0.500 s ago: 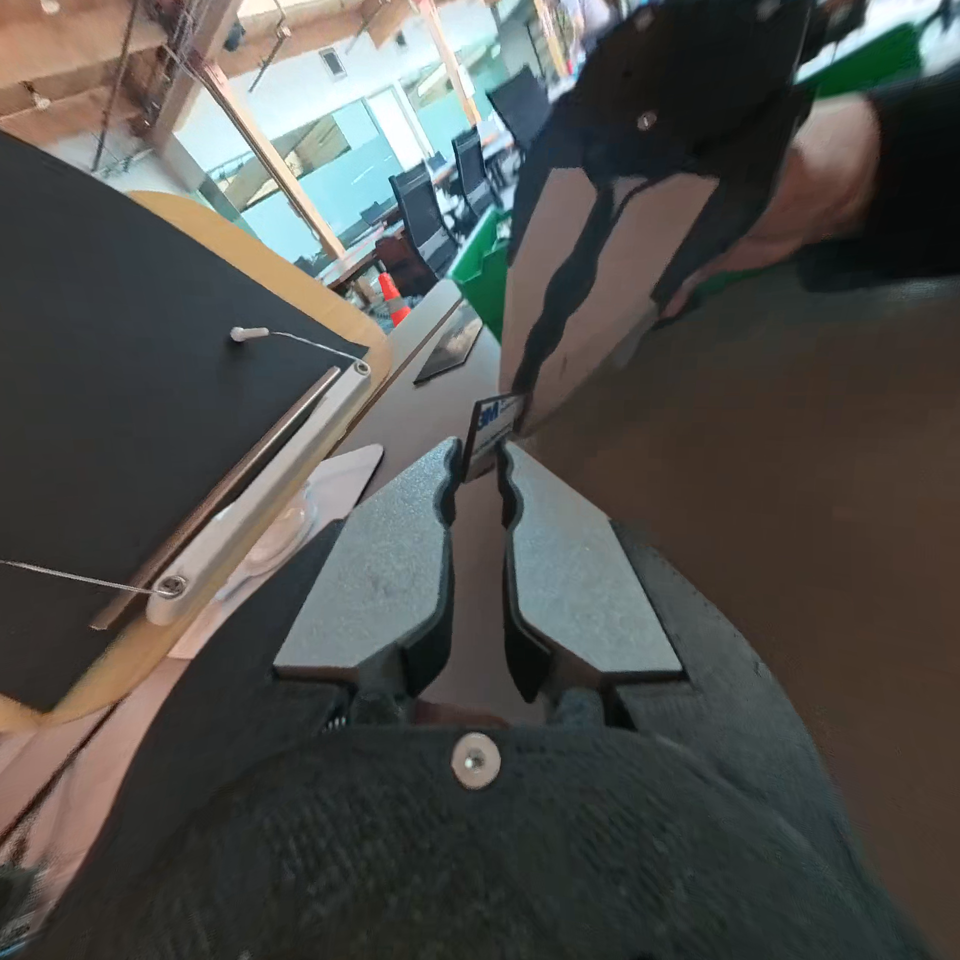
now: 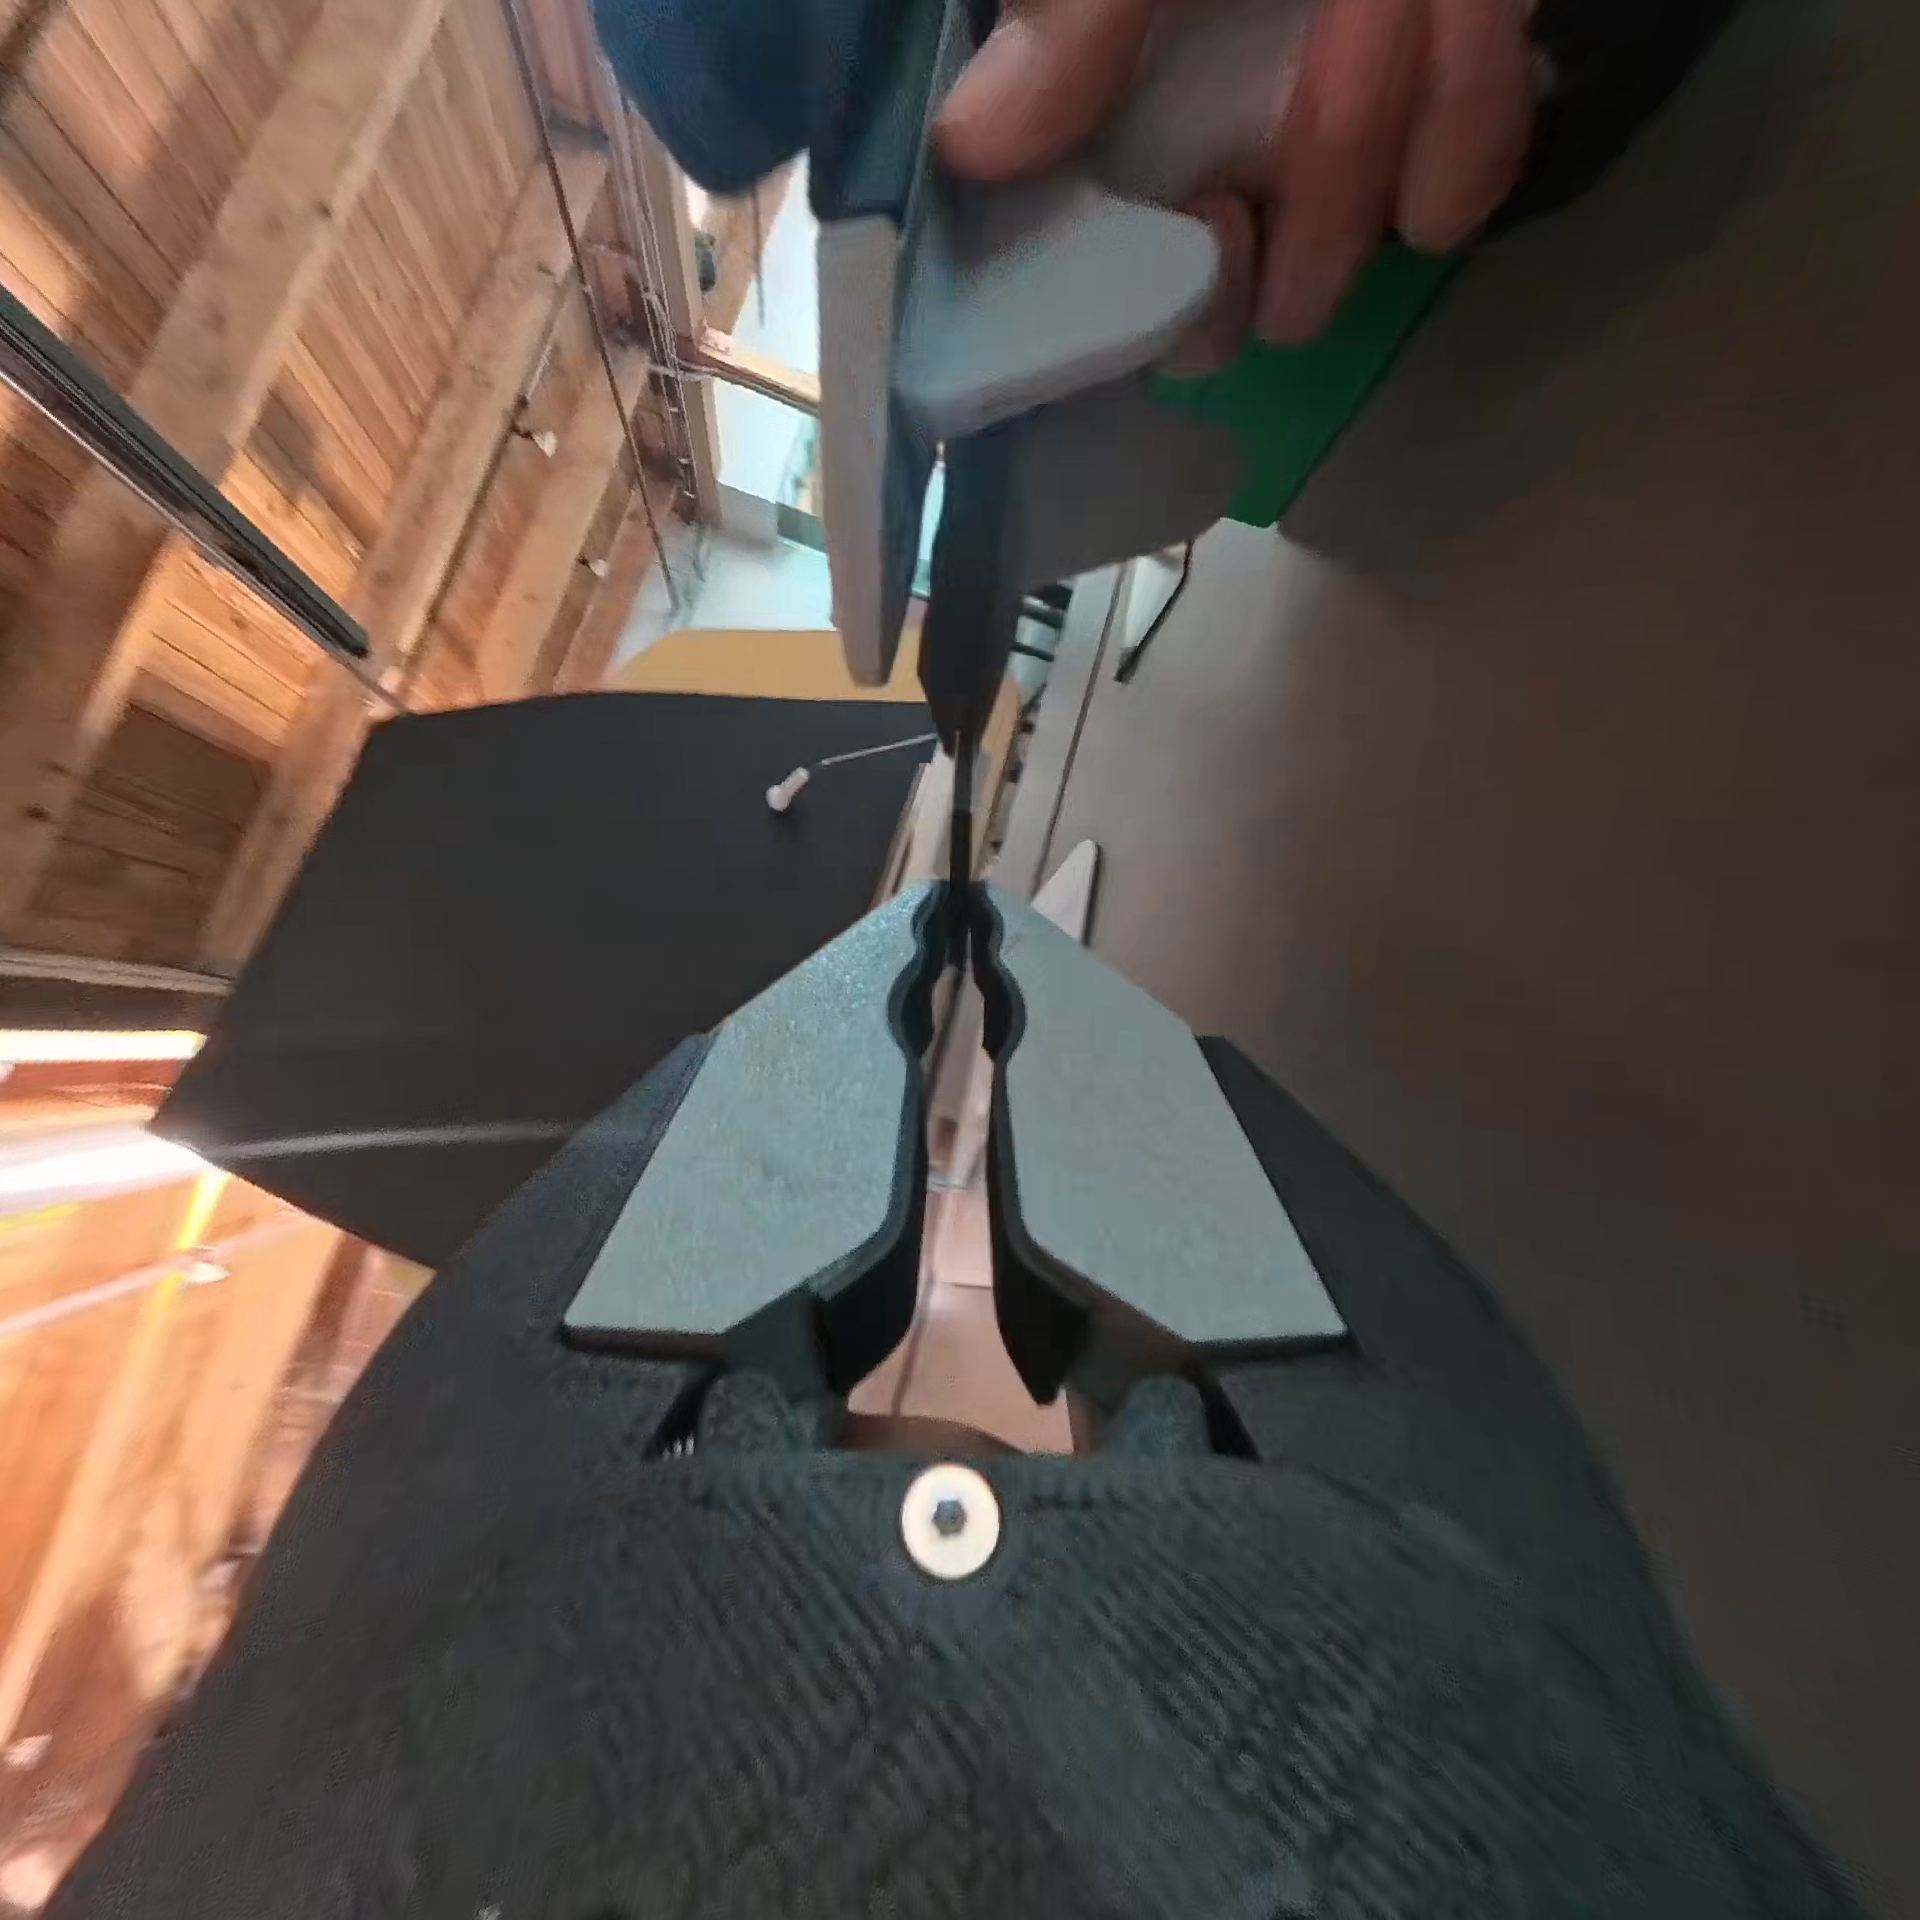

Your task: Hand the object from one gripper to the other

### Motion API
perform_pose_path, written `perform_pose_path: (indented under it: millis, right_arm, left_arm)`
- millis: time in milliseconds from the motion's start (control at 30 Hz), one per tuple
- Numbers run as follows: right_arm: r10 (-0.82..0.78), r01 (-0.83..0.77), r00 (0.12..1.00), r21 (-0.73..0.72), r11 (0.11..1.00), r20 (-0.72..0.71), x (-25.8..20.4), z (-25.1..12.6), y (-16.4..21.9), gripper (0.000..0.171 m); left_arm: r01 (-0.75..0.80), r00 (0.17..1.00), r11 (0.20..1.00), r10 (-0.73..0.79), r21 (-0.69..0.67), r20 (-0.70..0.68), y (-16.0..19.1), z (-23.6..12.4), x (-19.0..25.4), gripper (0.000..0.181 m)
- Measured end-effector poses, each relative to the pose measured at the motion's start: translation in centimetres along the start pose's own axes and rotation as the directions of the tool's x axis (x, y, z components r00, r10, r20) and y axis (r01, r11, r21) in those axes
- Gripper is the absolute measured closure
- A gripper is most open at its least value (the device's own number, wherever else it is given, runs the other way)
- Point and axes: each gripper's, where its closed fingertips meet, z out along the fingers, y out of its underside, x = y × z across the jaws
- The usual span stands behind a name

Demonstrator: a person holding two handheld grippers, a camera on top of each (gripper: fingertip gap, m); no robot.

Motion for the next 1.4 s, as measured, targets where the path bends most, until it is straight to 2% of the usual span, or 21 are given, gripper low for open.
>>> perform_pose_path:
  millis: [100,167,267,333,367,400,433,467,500,567,633,700,800,833,900,967,1033,1133,1267,1400]
  right_arm:
    - [0.148,-0.148,0.989,0.013,0.989,0.024,0.9,-0.1,0.3,0.141]
    - [0.171,-0.171,0.985,0.001,0.985,0.0,1.6,-0.2,0.7,0.142]
    - [0.177,-0.176,0.984,-0.025,0.984,0.025,1.3,-0.1,1.2,0.157]
    - [0.165,-0.165,0.986,-0.03,0.986,0.021,1.3,-0.3,1.3,0.165]
    - [0.146,-0.146,0.989,-0.017,0.989,0.027,1.1,-0.4,0.9,0.169]
    - [0.11,-0.11,0.993,0.005,0.994,0.03,0.9,-0.7,0.4,0.171]
    - [0.063,-0.063,0.998,0.029,0.998,0.013,0.9,-1.0,-0.1,0.171]
    - [0.015,-0.014,1.0,0.04,0.999,-0.023,1.0,-1.3,-0.5,0.171]
    - [-0.032,0.034,0.998,0.036,0.999,-0.058,1.2,-1.5,-0.6,0.171]
    - [-0.117,0.119,0.988,0.019,0.993,-0.1,1.1,-1.6,-0.7,0.171]
    - [-0.201,0.203,0.977,0.019,0.979,-0.065,-0.2,-1.2,-0.9,0.171]
    - [-0.279,0.279,0.96,0.002,0.96,-0.038,-1.3,-0.7,-0.7,0.171]
    - [-0.397,0.397,0.917,-0.031,0.917,-0.021,-2.5,0.1,0.0,0.171]
    - [-0.424,0.423,0.906,-0.043,0.905,-0.018,-2.7,0.3,0.2,0.171]
    - [-0.43,0.429,0.903,-0.052,0.902,-0.012,-3.0,0.5,0.5,0.164]
    - [-0.369,0.367,0.929,-0.057,0.929,-0.038,-2.0,0.3,0.4,0.15]
    - [-0.253,0.252,0.967,-0.046,0.967,-0.017,-1.4,0.0,0.3,0.144]
    - [-0.1,0.1,0.995,-0.03,0.994,0.008,-0.5,-0.2,0.3,0.14]
    - [0.02,-0.023,0.999,-0.079,0.997,-0.032,1.0,0.3,1.6,0.13]
    - [0.154,-0.15,0.984,-0.052,0.987,0.085,0.1,0.9,1.6,0.127]
  left_arm:
    - [-0.121,0.991,0.993,0.121,-0.009,0.064,-0.9,0.3,-0.3,0.181]
    - [-0.195,0.979,0.981,0.196,-0.018,0.06,-1.2,0.5,0.2,0.181]
    - [-0.266,0.961,0.964,0.267,-0.021,0.067,-1.6,0.6,0.7,0.181]
    - [-0.172,0.983,0.985,0.173,-0.026,0.052,-1.3,0.7,0.9,0.177]
    - [-0.073,0.996,0.997,0.075,-0.032,0.043,-1.1,0.8,0.7,0.171]
    - [0.088,0.996,0.996,-0.088,-0.028,0.001,-0.8,0.8,0.7,0.164]
    - [0.291,0.954,0.957,-0.291,-0.013,-0.069,-0.8,0.7,0.8,0.157]
    - [0.484,0.865,0.875,-0.481,-0.014,-0.142,-0.8,0.5,0.7,0.152]
    - [0.616,0.77,0.788,-0.608,-0.026,-0.194,-0.6,0.4,0.5,0.148]
    - [0.763,0.624,0.646,-0.74,-0.008,-0.252,-0.5,0.0,-0.5,0.139]
    - [0.851,0.491,0.524,-0.817,-0.036,-0.301,-0.4,-0.1,-0.7,0.14]
    - [0.887,0.409,0.459,-0.836,-0.059,-0.365,-1.0,-0.2,-0.3,0.147]
    - [0.9,0.373,0.434,-0.81,-0.035,-0.452,-2.7,-0.9,-0.2,0.168]
    - [0.898,0.372,0.438,-0.802,-0.038,-0.467,-2.9,-1.0,0.1,0.17]
    - [0.868,0.423,0.495,-0.781,-0.042,-0.458,-2.8,-0.9,0.4,0.178]
    - [0.776,0.577,0.63,-0.729,-0.032,-0.37,-1.8,-0.4,0.7,0.181]
    - [0.609,0.763,0.793,-0.594,-0.022,-0.254,-0.8,0.0,0.9,0.181]
    - [0.361,0.921,0.932,-0.363,-0.039,-0.138,0.1,0.2,1.0,0.181]
    - [0.1,0.995,0.993,-0.099,-0.058,0.019,0.7,0.4,-0.6,0.181]
    - [-0.063,0.997,0.997,0.065,-0.051,0.034,0.3,0.5,-0.2,0.181]
